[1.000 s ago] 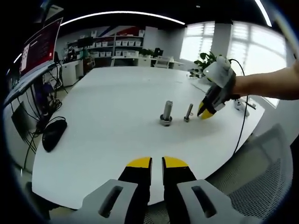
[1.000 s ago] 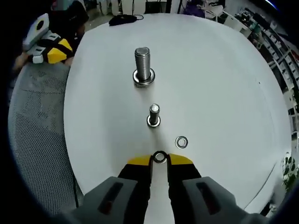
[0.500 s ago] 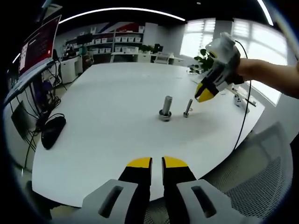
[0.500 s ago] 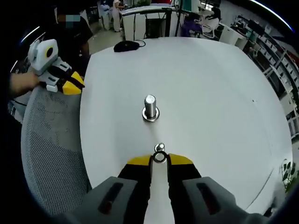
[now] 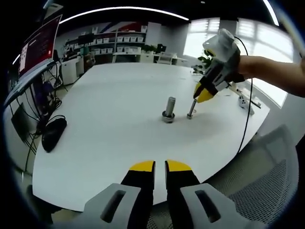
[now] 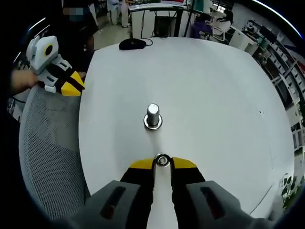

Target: Place the washer onto the threaded stud by aligning its center hole with the stud, sliding it down to the base, and recovering from edge contact or off-axis alignment until the washer reaches the visible bottom stop.

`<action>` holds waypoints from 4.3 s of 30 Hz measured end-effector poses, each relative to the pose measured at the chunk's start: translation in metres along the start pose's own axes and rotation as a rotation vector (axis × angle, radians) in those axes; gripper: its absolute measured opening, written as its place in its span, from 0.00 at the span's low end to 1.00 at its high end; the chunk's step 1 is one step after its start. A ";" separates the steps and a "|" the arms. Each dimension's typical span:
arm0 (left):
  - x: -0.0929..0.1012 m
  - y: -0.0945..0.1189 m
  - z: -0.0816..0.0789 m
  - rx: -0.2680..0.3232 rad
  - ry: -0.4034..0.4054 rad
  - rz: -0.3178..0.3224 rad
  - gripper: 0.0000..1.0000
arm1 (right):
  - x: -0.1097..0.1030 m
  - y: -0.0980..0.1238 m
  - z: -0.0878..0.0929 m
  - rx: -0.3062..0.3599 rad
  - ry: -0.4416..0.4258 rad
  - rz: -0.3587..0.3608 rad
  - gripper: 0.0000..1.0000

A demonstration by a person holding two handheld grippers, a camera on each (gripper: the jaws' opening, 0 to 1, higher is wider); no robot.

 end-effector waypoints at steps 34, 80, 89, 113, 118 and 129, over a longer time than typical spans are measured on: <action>-0.003 0.002 -0.002 0.035 0.021 -0.023 0.05 | 0.005 -0.046 0.012 -0.136 0.015 -0.036 0.17; -0.002 0.001 -0.002 0.029 0.018 -0.020 0.05 | 0.045 -0.046 0.032 -0.198 0.040 -0.014 0.22; -0.002 0.001 -0.002 0.021 0.017 -0.017 0.04 | 0.047 -0.048 0.031 -0.197 0.064 -0.017 0.15; 0.000 0.003 -0.004 0.034 -0.032 -0.034 0.05 | 0.050 -0.044 0.038 -0.148 0.116 -0.059 0.15; 0.000 0.002 -0.004 0.033 -0.036 -0.031 0.05 | 0.049 -0.044 0.042 -0.124 0.107 -0.049 0.14; 0.000 0.003 -0.004 0.040 -0.038 -0.031 0.05 | 0.042 -0.040 0.047 -0.084 0.064 -0.058 0.14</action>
Point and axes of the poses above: the point that each gripper's makers call its tool centre point, and the gripper's own axes: y roughly backward along the fingers, x roughly to its right, z roughly out of its underside, the point moved 9 cm from there along y, roughly backward along the fingers, and after that the axes turned 15 degrees about -y, right-handed, at the moved point
